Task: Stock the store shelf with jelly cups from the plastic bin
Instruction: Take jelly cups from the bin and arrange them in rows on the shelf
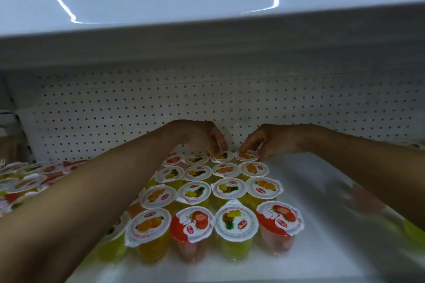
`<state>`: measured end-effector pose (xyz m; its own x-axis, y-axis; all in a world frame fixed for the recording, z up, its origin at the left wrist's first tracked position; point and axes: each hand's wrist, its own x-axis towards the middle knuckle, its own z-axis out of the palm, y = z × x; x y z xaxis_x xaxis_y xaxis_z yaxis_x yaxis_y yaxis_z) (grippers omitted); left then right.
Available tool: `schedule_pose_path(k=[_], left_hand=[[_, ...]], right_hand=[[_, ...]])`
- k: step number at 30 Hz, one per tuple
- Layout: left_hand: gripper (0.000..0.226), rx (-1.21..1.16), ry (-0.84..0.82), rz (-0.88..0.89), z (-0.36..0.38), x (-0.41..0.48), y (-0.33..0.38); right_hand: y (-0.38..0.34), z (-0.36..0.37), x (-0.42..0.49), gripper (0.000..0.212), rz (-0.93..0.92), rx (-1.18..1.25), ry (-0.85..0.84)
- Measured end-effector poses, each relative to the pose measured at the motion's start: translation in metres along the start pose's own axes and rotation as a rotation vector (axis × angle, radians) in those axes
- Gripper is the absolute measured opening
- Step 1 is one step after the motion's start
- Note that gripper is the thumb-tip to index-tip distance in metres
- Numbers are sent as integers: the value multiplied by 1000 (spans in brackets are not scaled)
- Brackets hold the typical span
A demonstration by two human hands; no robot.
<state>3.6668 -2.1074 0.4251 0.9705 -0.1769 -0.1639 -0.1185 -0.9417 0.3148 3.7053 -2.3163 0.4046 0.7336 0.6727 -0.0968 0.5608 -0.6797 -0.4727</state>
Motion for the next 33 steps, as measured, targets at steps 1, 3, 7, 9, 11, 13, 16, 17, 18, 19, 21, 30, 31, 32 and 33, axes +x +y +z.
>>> schedule_pose_path(k=[1,3,7,9,11,13,16,17,18,19,21,30,31,32,33], left_hand=[[36,2,4,3,0,0,-1],[36,16,12,17,1,2,-4],[37,48,43,27,3,4,-1],[35,85,134,84,5,-2,7],[32,125,228,169,9,-17,20],[30,130,286,240,16,-40,34],[28,57,333,294,34,-83,56],[28,35,353,303,42,-97,63],[29,23,370,309,50,-109,69],[33,19,379,312,58,-120,75],[39,22,386,301,75,-132,86],[81,361,646,93,138,-146,114],[81,377,679,82,143,-148,117],[79,393,708,77,148,-150,122],[76,402,733,75,152,-151,126]], right_hand=[[0,1,-1,45,4,9,2],[-3,2,-2,47,13,-2,7],[-11,6,-8,51,25,-56,92],[-13,8,-15,49,2,-65,192],[-15,10,-28,42,-53,-127,273],[-16,14,-45,34,-97,-193,314],[-13,19,-77,30,-147,-220,355],[-11,20,-88,30,-158,-212,369],[-8,22,-99,29,-165,-204,381],[-6,23,-110,28,-168,-201,389],[-2,26,-131,28,-171,-201,386],[32,42,-228,38,-160,-330,614],[40,40,-239,39,-135,-347,667],[49,38,-251,42,-102,-364,706],[57,37,-261,45,-64,-380,723]])
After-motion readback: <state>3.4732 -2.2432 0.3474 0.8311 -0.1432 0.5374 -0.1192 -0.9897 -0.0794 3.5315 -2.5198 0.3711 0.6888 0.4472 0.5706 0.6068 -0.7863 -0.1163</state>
